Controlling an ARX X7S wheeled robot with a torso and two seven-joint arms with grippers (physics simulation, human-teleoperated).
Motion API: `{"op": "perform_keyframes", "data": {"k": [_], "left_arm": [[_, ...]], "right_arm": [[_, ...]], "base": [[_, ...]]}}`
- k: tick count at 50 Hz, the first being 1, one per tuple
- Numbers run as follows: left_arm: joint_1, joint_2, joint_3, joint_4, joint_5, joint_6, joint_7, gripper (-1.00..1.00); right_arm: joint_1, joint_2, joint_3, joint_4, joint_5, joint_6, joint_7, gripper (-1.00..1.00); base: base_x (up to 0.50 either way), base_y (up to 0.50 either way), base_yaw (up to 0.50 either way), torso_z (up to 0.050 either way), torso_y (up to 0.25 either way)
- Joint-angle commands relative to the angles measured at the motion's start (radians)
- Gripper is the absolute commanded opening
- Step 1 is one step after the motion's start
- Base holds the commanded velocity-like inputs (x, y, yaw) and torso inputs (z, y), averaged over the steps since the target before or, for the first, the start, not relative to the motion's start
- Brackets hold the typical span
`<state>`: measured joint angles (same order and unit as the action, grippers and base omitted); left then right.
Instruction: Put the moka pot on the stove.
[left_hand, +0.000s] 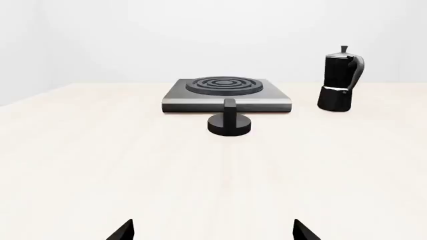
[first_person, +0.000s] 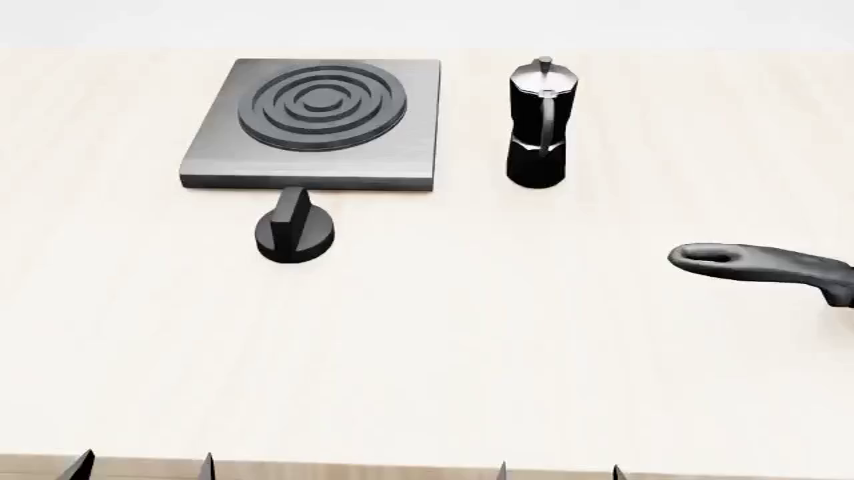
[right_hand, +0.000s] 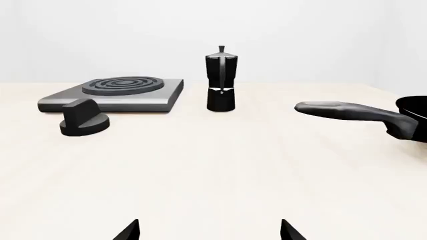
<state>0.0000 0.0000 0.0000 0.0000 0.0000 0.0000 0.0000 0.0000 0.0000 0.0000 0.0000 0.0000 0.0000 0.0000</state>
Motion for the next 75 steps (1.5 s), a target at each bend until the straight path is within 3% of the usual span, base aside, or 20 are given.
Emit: {"op": "perform_keyframes", "data": {"k": [1, 31, 75], "left_arm": [[0.000, -0.010, 0.011, 0.000, -0.010, 0.000, -0.011, 1.00], [0.014, -0.076, 0.124, 0.046, -0.011, 0.021, -0.090, 1.00], [0.012, -0.127, 0.164, 0.110, -0.069, 0.003, -0.144, 1.00]], "right_arm": [[0.000, 0.009, -0.013, 0.000, 0.000, 0.000, 0.013, 1.00], [0.010, 0.074, -0.094, -0.018, 0.037, 0.024, 0.092, 1.00], [0.004, 0.119, -0.153, -0.066, 0.081, 0.012, 0.147, 1.00]], "base": [[0.00, 0.00, 0.00, 0.000, 0.000], [0.00, 0.00, 0.00, 0.000, 0.000], [0.07, 0.00, 0.00, 0.000, 0.000]]}}
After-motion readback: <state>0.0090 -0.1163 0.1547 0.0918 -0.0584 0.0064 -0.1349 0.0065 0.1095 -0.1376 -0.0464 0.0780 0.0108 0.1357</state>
